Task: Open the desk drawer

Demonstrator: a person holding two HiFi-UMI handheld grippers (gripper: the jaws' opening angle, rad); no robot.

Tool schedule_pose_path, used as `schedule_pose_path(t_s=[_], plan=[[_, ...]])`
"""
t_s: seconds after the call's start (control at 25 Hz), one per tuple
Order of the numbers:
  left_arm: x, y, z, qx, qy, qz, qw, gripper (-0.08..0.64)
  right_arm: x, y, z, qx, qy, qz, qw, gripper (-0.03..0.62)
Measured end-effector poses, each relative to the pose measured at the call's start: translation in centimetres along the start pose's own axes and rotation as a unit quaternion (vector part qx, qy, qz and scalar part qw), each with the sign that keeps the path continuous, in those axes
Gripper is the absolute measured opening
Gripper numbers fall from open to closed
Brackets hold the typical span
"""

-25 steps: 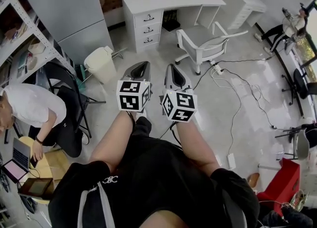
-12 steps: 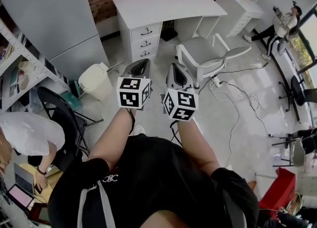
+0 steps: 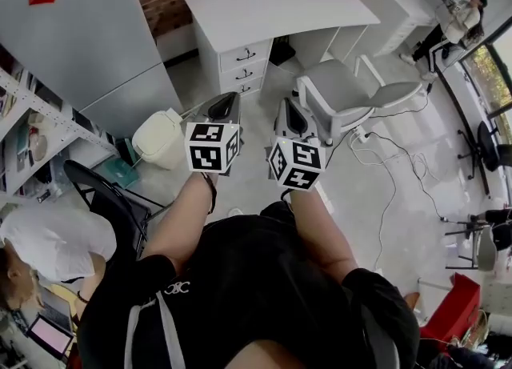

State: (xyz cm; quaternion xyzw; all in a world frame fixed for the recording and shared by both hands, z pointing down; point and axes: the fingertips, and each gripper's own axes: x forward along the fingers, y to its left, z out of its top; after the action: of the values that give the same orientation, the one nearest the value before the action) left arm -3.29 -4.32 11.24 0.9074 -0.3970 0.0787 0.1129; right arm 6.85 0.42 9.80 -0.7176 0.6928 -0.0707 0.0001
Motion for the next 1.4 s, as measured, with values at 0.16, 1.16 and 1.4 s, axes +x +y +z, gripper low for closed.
schedule_pose_path(t_s=[0.16, 1.16, 1.4], plan=[[1.4, 0.7, -1.0, -0.003, 0.015, -0.008, 0.9998, 0.0, 2.0, -0.1, -0.8, 0.001, 0.012, -0.004, 1.0, -0.002], [18.0, 10.0, -8.5, -0.057, 0.054, 0.064, 0.9948, 0.0, 21.9, -6.0, -12.6, 0.026, 0.116, 0.061, 0.991, -0.002], [25.3, 13.2, -14.6, -0.064, 0.048, 0.082, 0.9934, 0.0, 28.6, -9.0, -19.8, 0.027, 0.119, 0.064, 0.99, -0.002]])
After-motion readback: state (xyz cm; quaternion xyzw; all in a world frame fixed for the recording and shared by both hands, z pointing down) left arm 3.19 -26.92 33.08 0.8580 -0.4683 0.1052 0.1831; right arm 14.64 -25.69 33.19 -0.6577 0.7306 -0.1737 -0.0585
